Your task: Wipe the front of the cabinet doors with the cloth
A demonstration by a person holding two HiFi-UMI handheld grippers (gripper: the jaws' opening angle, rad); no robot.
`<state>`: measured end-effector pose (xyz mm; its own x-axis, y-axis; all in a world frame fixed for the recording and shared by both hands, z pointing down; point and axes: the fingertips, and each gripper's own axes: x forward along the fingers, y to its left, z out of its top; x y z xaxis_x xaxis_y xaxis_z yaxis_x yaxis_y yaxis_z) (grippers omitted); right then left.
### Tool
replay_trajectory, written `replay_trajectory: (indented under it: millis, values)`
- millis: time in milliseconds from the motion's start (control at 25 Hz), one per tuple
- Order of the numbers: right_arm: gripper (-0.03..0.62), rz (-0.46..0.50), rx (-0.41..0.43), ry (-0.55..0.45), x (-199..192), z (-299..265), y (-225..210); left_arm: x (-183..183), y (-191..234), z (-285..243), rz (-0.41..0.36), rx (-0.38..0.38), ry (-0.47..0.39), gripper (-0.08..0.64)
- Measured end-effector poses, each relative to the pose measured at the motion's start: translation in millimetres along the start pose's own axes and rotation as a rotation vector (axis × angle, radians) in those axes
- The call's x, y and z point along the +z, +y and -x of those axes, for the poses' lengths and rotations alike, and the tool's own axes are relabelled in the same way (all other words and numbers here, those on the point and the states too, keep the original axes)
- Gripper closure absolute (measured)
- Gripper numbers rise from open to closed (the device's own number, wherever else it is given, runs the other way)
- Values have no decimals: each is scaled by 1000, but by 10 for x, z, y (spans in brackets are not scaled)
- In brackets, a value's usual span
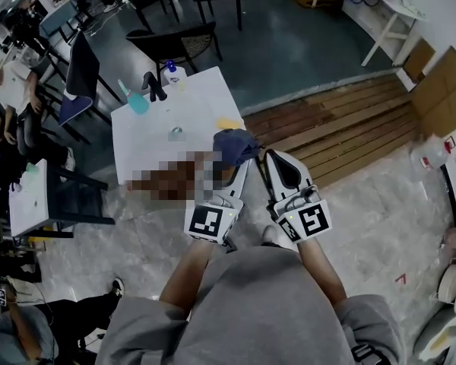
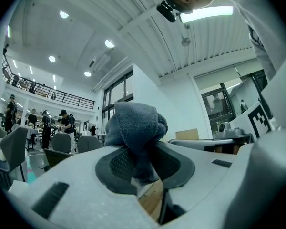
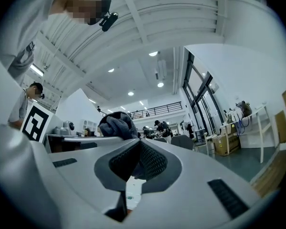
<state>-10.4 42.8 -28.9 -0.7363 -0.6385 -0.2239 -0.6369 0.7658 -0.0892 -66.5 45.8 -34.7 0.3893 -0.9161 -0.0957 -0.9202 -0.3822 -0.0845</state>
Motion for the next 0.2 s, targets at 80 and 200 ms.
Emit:
replay_trajectory:
  millis: [80, 200]
  values:
    - [583, 5, 2, -4, 27, -30, 31, 43, 19, 13, 11, 2, 2, 468]
    - [583, 12, 6, -13, 63, -64, 89, 86, 60, 58, 17, 8, 2, 468]
